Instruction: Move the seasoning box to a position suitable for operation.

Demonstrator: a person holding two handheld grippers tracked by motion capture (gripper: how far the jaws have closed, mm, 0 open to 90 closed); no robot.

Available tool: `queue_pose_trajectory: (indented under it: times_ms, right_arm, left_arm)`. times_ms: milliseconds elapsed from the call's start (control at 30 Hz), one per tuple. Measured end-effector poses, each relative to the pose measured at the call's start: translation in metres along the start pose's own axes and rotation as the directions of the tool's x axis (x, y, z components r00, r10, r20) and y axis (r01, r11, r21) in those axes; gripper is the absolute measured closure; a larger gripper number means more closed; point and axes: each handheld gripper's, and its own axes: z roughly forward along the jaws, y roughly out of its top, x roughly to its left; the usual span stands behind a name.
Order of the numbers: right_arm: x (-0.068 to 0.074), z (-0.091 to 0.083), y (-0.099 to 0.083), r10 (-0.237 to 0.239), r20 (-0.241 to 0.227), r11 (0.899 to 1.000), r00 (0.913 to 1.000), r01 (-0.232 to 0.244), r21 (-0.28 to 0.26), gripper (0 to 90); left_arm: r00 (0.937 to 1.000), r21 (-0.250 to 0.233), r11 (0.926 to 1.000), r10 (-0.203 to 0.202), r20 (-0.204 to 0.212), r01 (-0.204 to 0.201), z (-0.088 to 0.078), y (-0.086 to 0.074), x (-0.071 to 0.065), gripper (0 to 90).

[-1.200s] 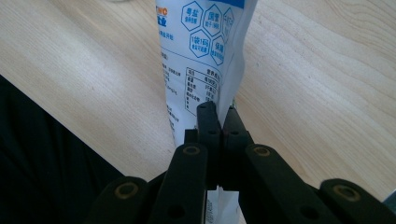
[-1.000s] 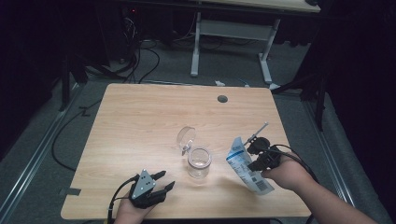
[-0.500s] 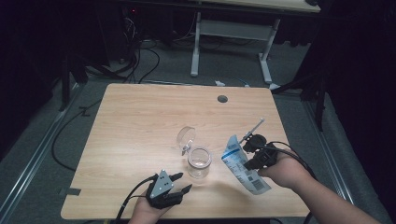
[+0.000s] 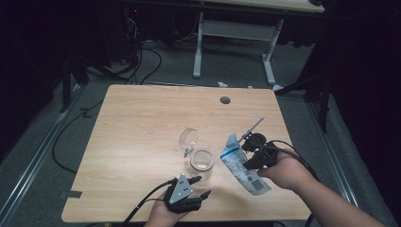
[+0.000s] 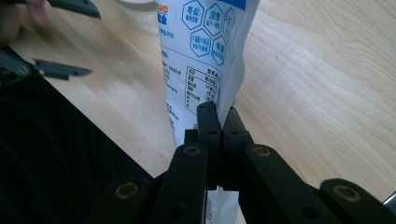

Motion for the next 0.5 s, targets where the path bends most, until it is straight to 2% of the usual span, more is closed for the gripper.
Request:
queue_pose_trajectory:
  times_ms: [500]
  right_arm:
    - [0.015,-0.008,0.012,-0.029,0.002,1.000,0.9996,0.029,-0.010,89.7]
  left_arm:
    - [0.9991,-0.002,0.9994,0.033,0.028,-0.033,0.011,0.010,-0.010,41.9]
